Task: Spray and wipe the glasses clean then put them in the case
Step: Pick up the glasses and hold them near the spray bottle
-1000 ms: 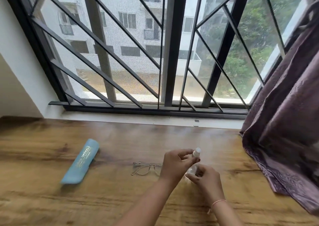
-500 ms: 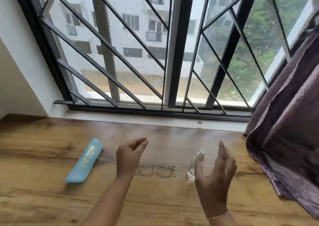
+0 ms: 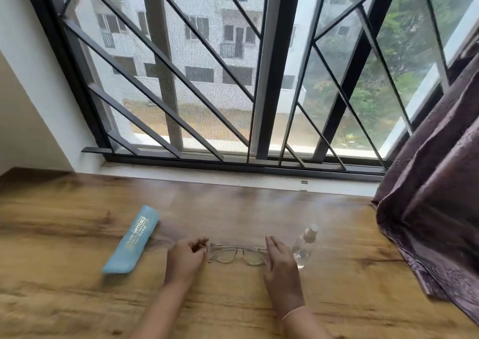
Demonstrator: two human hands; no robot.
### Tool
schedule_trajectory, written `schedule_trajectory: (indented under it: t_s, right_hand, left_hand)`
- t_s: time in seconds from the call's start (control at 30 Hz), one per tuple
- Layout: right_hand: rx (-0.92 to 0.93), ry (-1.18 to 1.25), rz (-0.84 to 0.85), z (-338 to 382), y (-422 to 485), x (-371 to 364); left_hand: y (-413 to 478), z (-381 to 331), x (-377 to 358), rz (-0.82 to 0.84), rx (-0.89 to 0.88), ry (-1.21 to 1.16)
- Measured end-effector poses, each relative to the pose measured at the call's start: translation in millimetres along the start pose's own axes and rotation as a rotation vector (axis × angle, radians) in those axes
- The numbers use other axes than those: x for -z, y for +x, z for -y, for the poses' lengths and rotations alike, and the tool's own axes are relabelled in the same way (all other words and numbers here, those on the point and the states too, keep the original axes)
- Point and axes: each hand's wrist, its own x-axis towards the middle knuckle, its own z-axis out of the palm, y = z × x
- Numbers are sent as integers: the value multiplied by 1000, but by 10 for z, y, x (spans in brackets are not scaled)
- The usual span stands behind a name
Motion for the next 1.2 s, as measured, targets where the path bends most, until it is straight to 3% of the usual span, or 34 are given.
schedule_trajectory:
  t_s: [0.3,0.9,1.07,1.2]
  right_hand:
    - [-32,8,57,-99,33,-107]
    - [18,92,-88,-74,32,-112]
    - [40,156,-153,2,62,-32]
    - [-4,257,-219,62,79,34]
  left_hand:
    - [26,33,-40,-2,-117,61]
    - [31,108,-61,-72,-133,-16]
    - [-1,66,-9,-95,-91,-141]
    - [-14,-22,66,-50,-3,-512]
